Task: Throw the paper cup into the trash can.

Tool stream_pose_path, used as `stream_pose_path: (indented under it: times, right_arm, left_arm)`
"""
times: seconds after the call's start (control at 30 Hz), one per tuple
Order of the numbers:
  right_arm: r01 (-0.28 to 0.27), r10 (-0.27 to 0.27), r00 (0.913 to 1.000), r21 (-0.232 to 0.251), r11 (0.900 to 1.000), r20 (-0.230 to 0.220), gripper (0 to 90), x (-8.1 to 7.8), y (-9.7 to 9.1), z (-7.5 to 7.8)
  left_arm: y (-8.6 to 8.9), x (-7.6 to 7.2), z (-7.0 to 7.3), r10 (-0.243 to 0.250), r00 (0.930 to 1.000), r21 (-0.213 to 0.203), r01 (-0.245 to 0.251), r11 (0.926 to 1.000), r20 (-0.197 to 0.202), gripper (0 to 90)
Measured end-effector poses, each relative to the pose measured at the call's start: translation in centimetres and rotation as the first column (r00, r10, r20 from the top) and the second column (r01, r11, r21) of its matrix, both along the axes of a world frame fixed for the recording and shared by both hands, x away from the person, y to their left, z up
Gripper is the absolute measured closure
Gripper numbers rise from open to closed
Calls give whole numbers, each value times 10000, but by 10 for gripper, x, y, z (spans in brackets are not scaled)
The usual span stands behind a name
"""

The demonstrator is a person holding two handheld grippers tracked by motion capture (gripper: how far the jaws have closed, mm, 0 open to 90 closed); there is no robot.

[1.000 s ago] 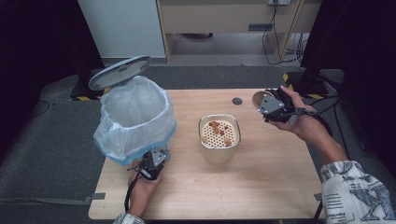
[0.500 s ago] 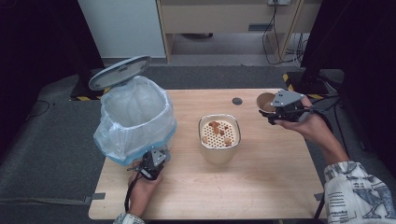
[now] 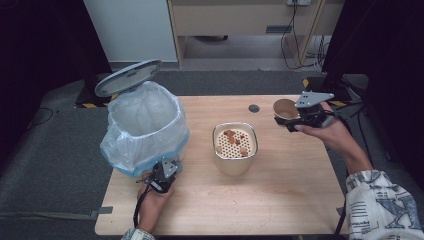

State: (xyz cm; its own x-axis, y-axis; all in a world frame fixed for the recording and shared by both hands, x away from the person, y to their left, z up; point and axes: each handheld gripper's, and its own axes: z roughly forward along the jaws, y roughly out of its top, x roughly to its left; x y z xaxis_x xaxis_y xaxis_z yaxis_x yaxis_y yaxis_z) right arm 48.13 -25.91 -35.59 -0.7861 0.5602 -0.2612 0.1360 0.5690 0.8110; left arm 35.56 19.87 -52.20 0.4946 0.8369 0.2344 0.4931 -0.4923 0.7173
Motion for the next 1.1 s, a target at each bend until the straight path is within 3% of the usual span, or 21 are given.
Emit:
stream_pose_path:
  times: [1.1]
  right_arm:
    - [-880,927,9923,601,9943,-822,330,3,46,30]
  left_arm:
    - [0,0,0,-3,10000,33,3,10000,10,897]
